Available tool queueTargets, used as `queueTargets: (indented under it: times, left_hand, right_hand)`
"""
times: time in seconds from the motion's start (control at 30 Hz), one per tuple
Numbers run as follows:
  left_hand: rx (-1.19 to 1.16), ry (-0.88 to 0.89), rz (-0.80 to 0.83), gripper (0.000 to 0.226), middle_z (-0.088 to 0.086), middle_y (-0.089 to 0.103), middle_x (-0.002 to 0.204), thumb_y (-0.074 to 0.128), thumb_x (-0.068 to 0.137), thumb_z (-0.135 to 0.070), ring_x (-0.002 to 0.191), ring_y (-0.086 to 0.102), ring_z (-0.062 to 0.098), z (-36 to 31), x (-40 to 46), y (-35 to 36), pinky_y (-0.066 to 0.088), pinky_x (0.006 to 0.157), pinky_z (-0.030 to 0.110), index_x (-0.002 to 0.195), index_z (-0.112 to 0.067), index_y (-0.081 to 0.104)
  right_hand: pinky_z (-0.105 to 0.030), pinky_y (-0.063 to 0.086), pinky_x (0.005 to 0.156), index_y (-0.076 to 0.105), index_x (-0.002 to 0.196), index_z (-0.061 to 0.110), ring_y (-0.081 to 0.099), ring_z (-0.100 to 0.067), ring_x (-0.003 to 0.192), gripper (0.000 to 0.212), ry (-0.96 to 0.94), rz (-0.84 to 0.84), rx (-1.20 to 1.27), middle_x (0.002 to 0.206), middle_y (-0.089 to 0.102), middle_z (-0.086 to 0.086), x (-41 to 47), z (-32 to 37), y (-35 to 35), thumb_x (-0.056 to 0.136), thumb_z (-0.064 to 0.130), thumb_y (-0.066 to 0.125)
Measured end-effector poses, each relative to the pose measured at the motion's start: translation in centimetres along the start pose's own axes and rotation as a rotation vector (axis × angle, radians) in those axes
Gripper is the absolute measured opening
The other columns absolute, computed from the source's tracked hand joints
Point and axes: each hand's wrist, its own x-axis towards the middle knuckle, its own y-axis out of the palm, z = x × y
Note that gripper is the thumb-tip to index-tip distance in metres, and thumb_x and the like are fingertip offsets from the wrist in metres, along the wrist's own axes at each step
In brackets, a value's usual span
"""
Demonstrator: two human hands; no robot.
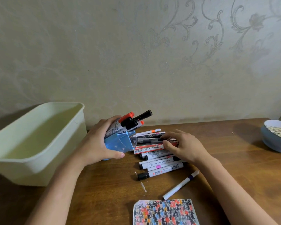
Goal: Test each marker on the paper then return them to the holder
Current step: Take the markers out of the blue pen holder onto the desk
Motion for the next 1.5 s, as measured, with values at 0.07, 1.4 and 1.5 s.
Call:
queueTargets:
  times: [0.07,1.4,1.5]
  left_hand:
    - [0.007,-0.002,-0.001,0.115,-0.026,0.043,0.126,0.092,0.048,-0.046,0.121,0.046,0.0,0.0,0.0,0.0,0.045,0.104,0.04,0.142,-0.056,0.028]
    - [0.374,0.183,0.126,0.114,-0.029,0.032,0.133,0.085,0.054,-0.053,0.121,0.03,-0.004,-2.2,0.1,1.0,0.029,0.103,0.026,0.148,-0.052,0.021]
    - [0.345,0.162,0.136,0.114,-0.031,0.032,0.132,0.087,0.054,-0.051,0.121,0.03,-0.005,-2.0,0.0,0.8,0.029,0.103,0.027,0.147,-0.052,0.022]
  right_hand:
    - [-0.018,0.046,0.07,0.061,0.13,0.039,0.058,-0.005,0.098,0.043,-0.039,-0.02,-0.092,0.12,0.059,0.016,-0.1,0.0,0.3,0.095,0.059,0.044]
    - [-0.025,0.055,0.086,0.054,0.134,0.035,0.066,-0.006,0.103,0.055,-0.298,-0.138,0.078,0.119,0.07,0.012,-1.0,8.0,-1.9,0.086,0.059,0.067]
    - [-0.018,0.049,0.079,0.048,0.141,0.033,0.066,-0.006,0.1,0.064,-0.284,-0.076,0.016,0.121,0.069,0.011,-1.0,8.0,-2.3,0.086,0.066,0.056]
